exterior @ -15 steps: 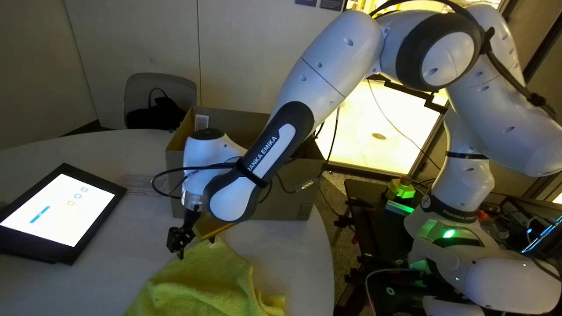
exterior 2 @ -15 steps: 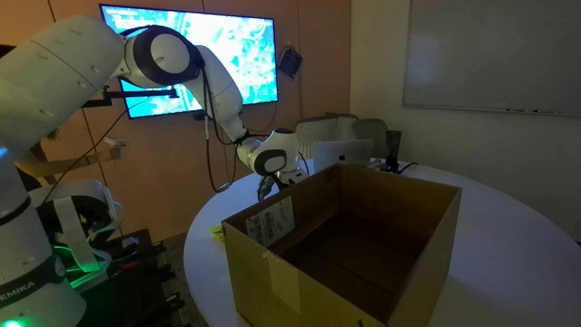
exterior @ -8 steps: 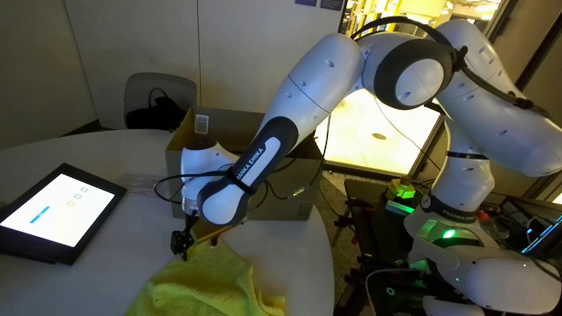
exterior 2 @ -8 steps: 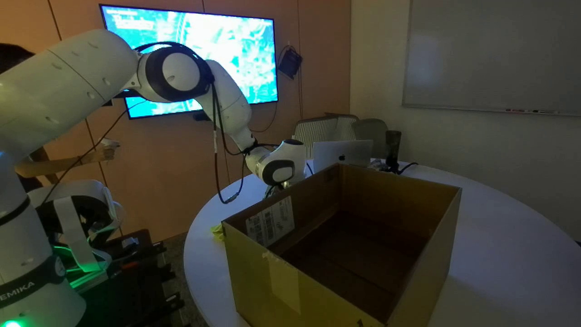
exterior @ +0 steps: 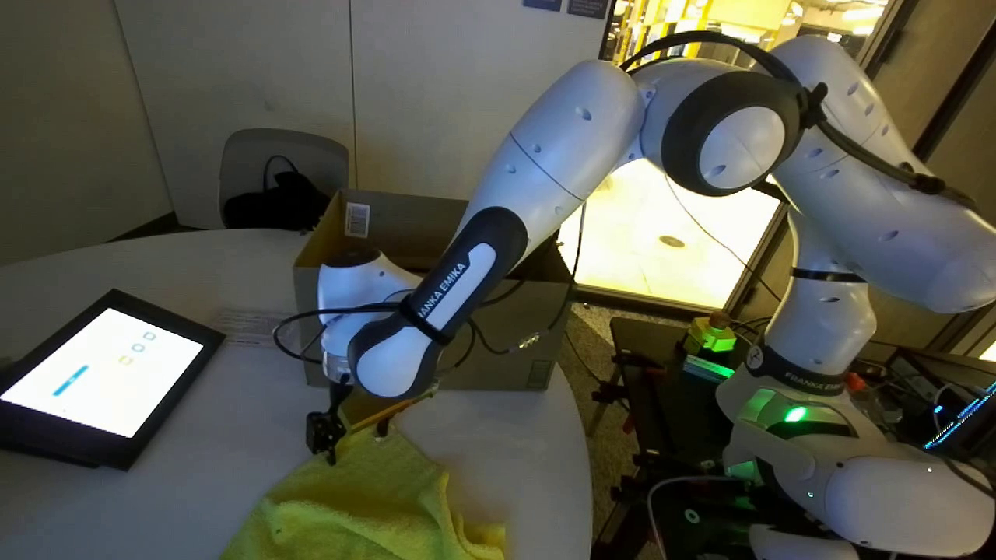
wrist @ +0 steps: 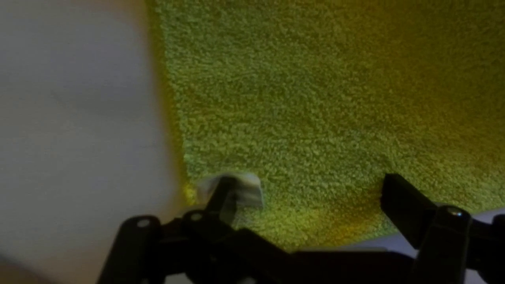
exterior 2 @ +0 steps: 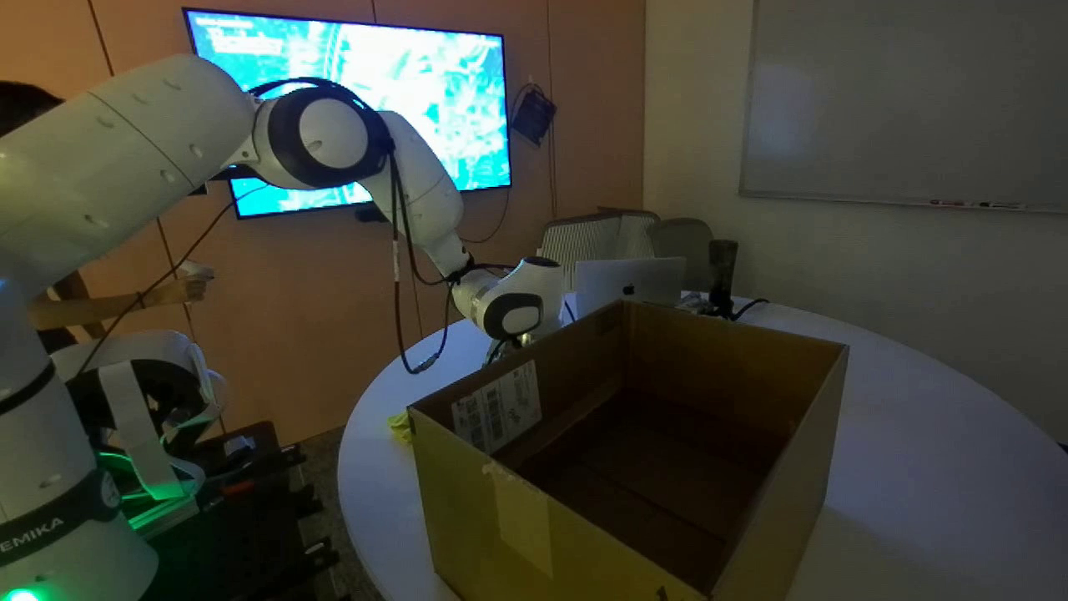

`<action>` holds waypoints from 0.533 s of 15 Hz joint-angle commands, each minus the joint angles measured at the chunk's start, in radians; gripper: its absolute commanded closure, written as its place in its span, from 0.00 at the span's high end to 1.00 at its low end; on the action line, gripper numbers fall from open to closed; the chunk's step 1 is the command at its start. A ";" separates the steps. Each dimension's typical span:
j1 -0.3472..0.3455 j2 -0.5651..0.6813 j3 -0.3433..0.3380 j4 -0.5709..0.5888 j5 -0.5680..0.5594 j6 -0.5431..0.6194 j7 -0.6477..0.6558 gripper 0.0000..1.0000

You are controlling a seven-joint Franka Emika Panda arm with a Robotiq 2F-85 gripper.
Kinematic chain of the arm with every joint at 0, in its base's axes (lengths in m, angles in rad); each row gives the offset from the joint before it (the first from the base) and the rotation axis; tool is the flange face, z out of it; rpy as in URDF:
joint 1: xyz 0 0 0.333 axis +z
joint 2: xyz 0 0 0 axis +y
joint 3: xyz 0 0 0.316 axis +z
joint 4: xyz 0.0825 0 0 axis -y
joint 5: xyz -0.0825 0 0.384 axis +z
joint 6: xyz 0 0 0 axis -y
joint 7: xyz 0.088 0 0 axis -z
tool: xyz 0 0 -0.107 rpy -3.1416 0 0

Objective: Put the marker on the towel, fold the towel, and then put the folded towel in the box

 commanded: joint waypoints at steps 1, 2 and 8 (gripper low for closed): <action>0.007 0.025 -0.008 0.031 -0.013 -0.030 0.011 0.66; 0.009 0.023 -0.009 0.033 -0.015 -0.031 0.011 0.58; -0.010 0.010 0.021 0.032 -0.008 -0.079 -0.025 0.09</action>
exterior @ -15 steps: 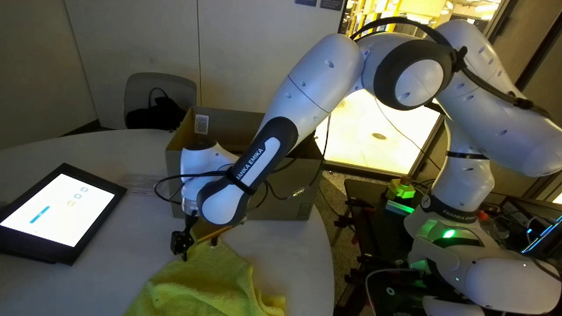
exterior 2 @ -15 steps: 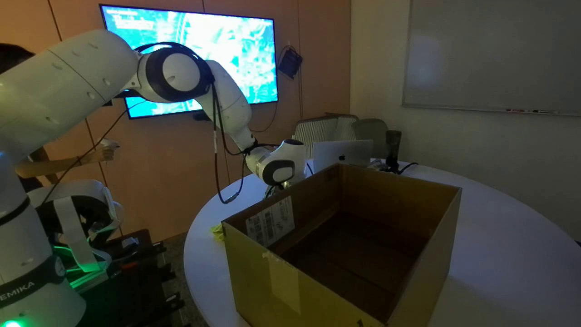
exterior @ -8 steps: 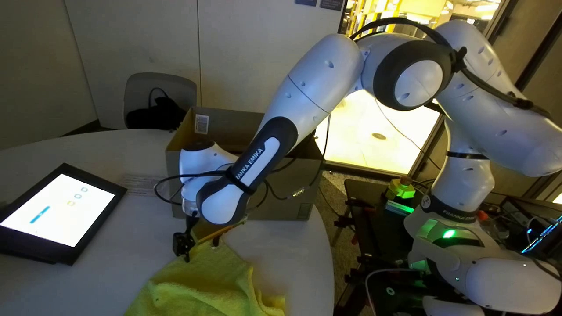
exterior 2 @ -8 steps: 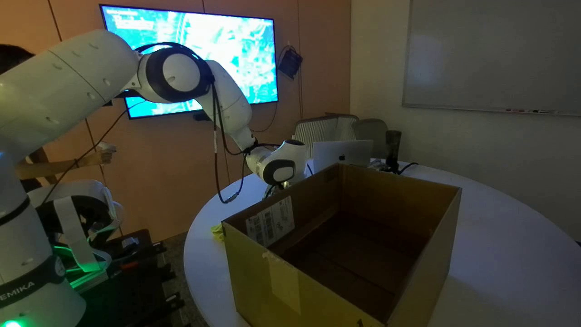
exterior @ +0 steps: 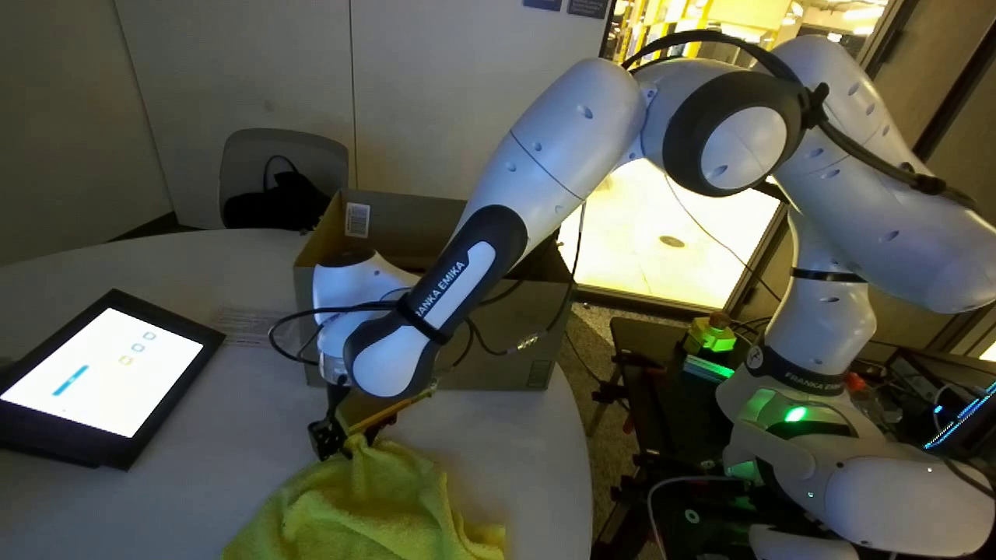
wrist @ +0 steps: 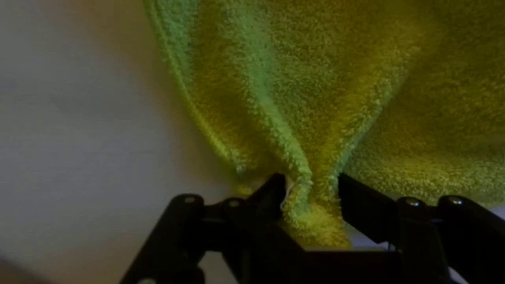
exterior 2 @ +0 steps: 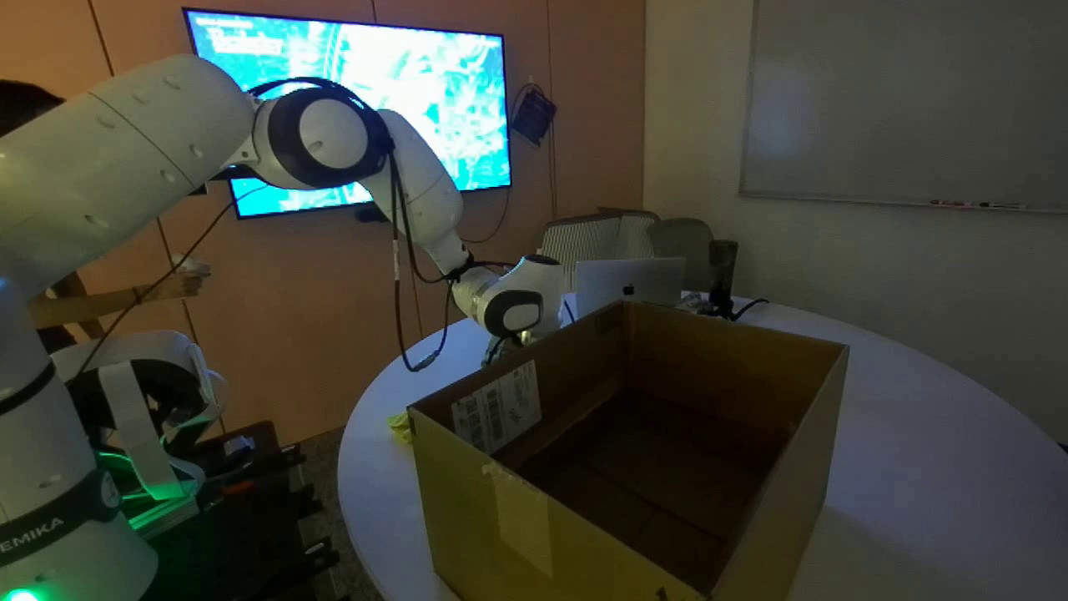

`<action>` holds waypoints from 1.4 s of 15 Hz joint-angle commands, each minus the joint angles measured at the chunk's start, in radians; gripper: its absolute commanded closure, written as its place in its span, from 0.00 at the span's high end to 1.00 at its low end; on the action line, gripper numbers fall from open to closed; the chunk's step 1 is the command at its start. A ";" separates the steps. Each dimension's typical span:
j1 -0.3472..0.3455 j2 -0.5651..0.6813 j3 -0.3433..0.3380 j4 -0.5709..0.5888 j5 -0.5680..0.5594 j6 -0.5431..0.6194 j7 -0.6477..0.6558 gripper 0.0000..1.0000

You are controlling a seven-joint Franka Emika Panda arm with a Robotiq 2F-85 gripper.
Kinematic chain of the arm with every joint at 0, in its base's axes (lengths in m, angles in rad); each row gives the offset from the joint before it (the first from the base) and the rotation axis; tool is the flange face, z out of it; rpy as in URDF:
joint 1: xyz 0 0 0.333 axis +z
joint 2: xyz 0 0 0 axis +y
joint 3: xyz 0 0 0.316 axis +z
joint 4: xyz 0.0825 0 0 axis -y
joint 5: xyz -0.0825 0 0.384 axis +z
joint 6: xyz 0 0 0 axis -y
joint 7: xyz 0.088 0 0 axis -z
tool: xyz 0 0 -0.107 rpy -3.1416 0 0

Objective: Put the marker on the towel, fold the towel, and then put the folded towel in the box

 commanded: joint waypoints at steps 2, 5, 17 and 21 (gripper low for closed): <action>-0.024 -0.004 0.033 0.016 -0.004 -0.092 -0.045 0.05; -0.053 -0.036 0.066 0.013 0.006 -0.193 -0.106 0.06; -0.112 -0.219 0.183 -0.049 0.117 -0.331 -0.302 0.06; -0.039 -0.181 0.176 -0.028 0.195 -0.240 -0.135 0.01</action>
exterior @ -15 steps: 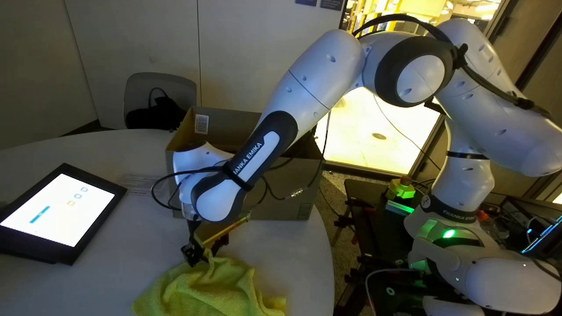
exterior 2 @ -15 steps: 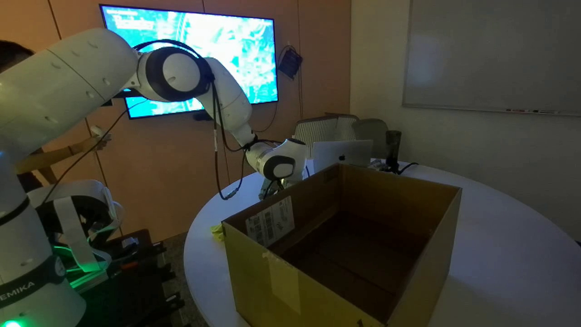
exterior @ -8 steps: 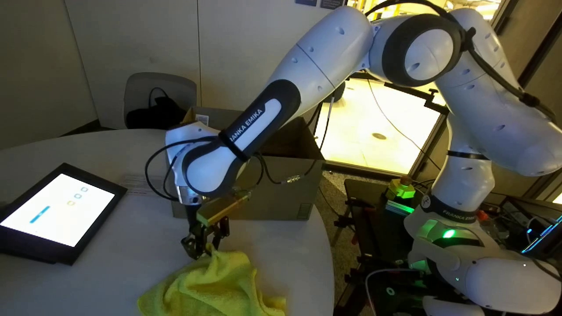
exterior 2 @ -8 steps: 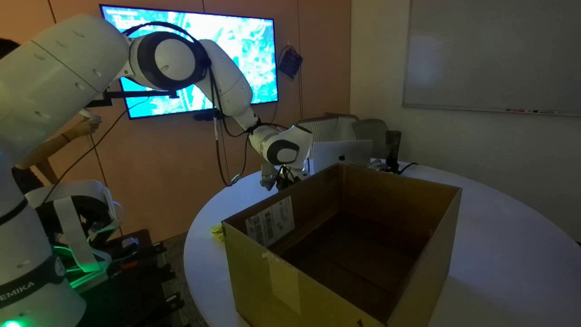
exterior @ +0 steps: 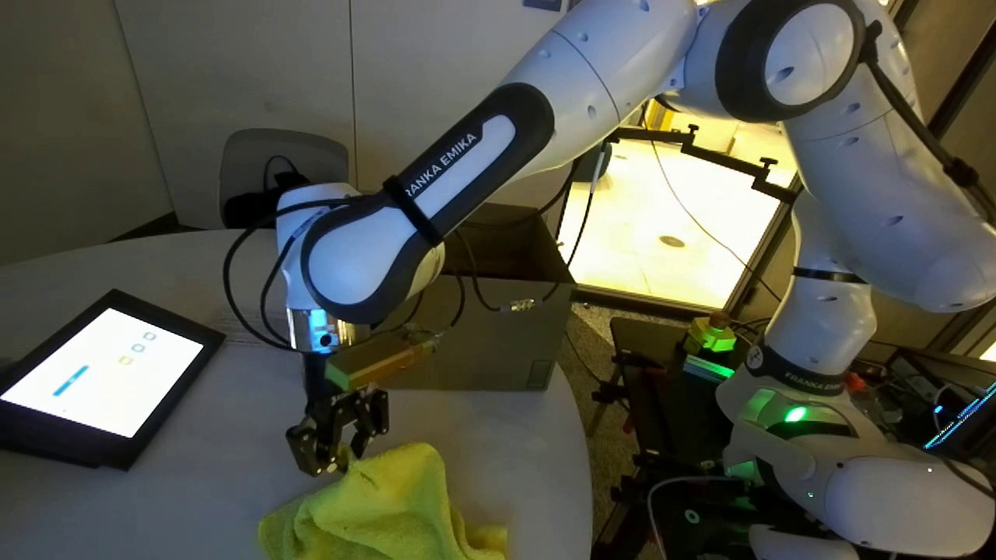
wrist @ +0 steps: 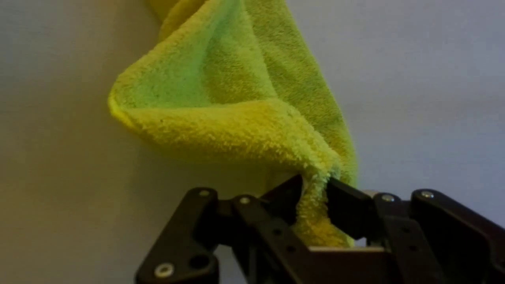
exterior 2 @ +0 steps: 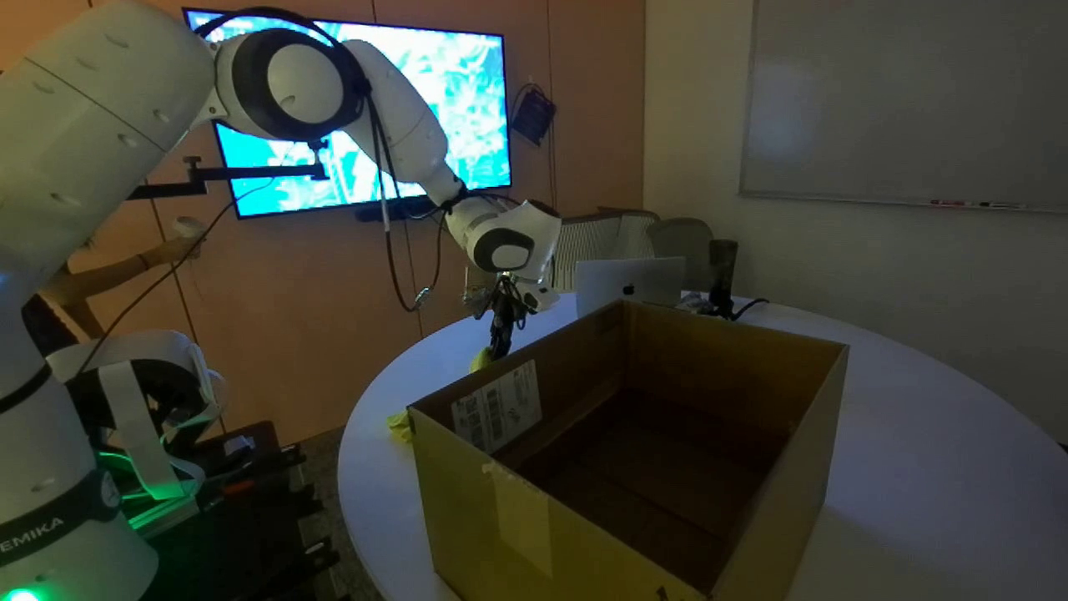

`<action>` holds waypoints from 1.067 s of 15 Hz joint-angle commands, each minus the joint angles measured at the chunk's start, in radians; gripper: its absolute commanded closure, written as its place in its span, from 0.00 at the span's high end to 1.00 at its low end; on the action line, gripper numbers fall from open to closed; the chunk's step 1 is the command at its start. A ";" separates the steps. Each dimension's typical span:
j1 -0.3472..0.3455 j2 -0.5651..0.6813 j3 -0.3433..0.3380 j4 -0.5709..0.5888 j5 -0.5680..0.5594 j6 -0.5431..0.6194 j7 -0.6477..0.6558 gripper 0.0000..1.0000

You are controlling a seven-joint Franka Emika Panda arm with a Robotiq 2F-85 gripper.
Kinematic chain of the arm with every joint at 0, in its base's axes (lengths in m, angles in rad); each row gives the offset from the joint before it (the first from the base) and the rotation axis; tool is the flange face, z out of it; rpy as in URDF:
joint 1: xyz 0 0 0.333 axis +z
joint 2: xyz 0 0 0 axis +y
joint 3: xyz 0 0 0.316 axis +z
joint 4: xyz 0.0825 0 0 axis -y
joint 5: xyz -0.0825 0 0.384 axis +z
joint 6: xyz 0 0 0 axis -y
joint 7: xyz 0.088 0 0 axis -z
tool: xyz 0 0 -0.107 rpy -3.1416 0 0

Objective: Put the marker on the towel, fold the towel, and then put the folded towel in the box

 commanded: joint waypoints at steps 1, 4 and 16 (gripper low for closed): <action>0.065 0.025 -0.009 0.002 0.082 0.099 0.166 0.00; 0.112 0.059 -0.011 0.025 0.123 0.207 0.301 0.00; 0.382 0.213 -0.326 0.152 -0.123 0.512 0.907 0.41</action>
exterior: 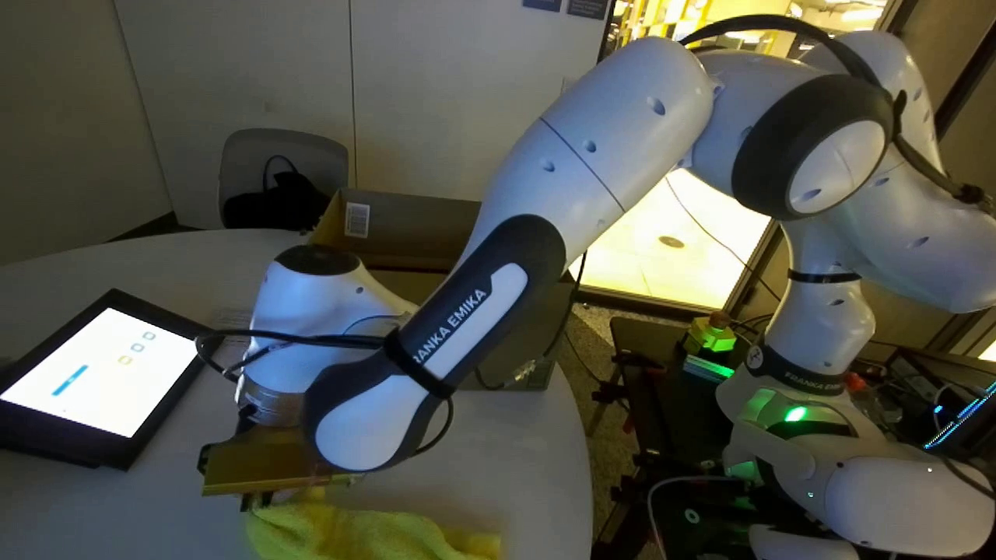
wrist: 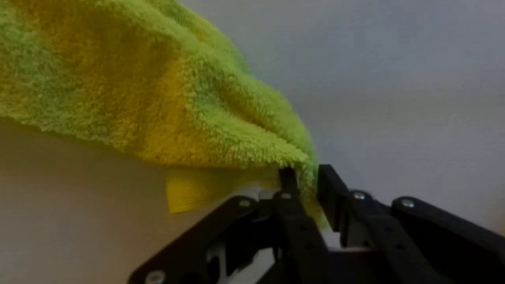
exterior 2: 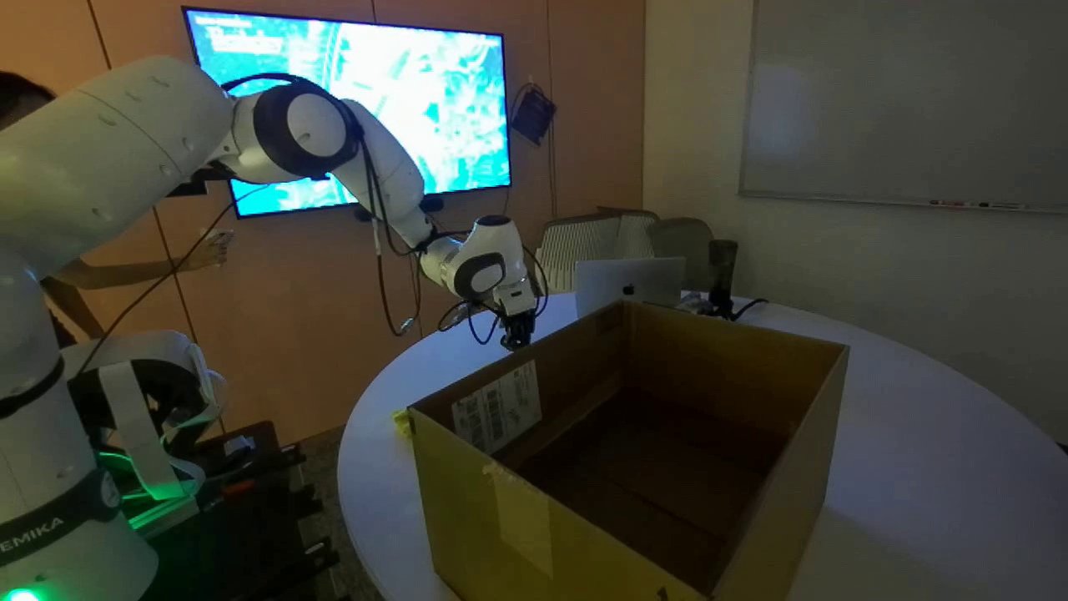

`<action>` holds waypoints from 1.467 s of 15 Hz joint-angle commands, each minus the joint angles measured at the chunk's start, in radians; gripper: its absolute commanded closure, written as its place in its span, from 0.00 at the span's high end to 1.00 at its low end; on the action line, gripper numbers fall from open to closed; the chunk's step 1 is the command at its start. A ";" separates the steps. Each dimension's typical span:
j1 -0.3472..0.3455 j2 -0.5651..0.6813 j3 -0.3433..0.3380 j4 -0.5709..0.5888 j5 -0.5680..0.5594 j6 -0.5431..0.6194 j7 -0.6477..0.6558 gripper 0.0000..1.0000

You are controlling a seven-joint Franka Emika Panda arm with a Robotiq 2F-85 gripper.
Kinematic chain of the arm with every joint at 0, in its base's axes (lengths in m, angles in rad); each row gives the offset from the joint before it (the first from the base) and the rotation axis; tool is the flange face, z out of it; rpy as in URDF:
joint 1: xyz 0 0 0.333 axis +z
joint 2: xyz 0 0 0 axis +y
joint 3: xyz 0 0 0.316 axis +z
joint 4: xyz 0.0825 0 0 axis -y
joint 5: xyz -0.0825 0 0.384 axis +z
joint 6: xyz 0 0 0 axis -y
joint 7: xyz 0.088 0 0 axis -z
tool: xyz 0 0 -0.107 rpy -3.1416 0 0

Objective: Put the marker on the towel, fold the towel, and then put the folded towel in the box

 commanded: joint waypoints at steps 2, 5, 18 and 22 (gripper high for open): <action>0.046 0.030 -0.052 0.037 -0.118 -0.038 0.136 0.57; -0.047 -0.062 0.111 -0.066 -0.147 -0.027 -0.089 0.81; -0.223 -0.285 0.335 -0.513 -0.089 -0.161 -0.790 1.00; -0.139 -0.257 0.233 -0.525 -0.201 -0.165 -0.822 1.00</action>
